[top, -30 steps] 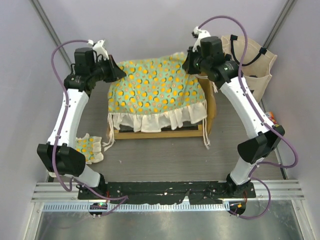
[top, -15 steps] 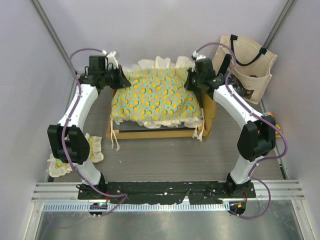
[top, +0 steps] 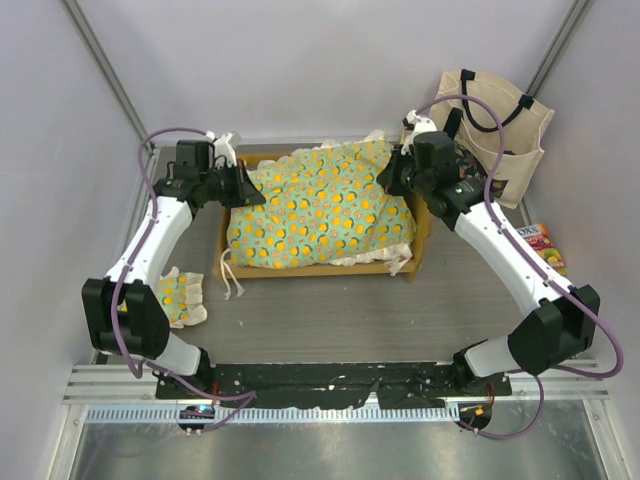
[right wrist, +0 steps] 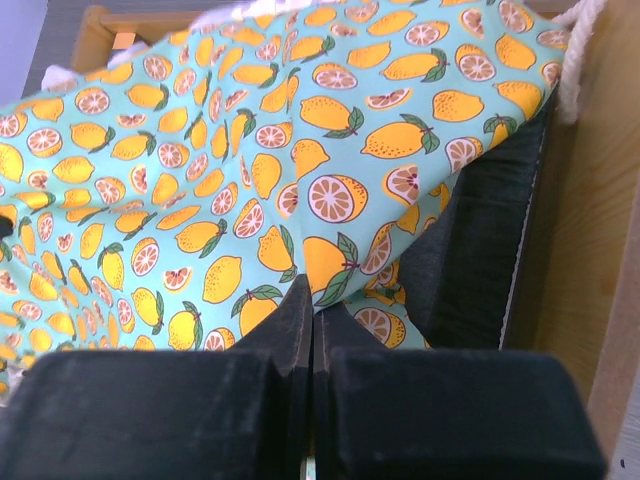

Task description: Set up the pet bed

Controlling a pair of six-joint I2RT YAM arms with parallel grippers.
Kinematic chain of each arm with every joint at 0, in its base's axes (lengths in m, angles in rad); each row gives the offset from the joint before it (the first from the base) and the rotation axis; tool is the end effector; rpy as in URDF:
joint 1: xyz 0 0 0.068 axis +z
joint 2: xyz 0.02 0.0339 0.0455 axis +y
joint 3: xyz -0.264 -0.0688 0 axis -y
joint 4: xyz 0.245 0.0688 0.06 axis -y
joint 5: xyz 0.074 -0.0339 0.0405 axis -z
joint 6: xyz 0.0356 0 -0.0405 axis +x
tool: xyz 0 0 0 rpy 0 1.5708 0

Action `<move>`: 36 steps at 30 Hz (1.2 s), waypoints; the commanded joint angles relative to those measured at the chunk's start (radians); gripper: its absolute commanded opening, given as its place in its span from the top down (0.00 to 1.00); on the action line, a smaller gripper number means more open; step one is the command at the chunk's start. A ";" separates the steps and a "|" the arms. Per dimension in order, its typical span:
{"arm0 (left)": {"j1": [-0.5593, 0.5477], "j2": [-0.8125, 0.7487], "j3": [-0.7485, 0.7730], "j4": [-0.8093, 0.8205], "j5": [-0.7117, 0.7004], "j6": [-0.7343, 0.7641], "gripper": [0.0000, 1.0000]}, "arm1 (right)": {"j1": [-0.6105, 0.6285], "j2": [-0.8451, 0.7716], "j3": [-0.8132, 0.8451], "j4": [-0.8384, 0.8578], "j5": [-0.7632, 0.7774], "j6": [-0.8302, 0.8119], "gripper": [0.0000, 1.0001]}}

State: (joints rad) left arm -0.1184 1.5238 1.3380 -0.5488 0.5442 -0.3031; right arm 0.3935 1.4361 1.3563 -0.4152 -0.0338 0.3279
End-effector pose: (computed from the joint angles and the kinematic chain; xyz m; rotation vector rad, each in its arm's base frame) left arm 0.3324 -0.0581 0.3209 0.0718 2.3176 -0.8417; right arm 0.3043 0.1276 0.3633 -0.0900 2.0985 0.4754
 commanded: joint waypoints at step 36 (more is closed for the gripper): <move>0.052 -0.510 -0.363 -0.145 -0.291 -0.077 0.10 | 0.252 -0.030 -0.199 0.033 0.087 0.149 0.67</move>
State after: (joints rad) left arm -0.0677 1.0836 1.0817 -0.6975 0.2424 -0.3336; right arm 0.6312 1.3491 1.2648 -0.4820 -0.0002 0.3923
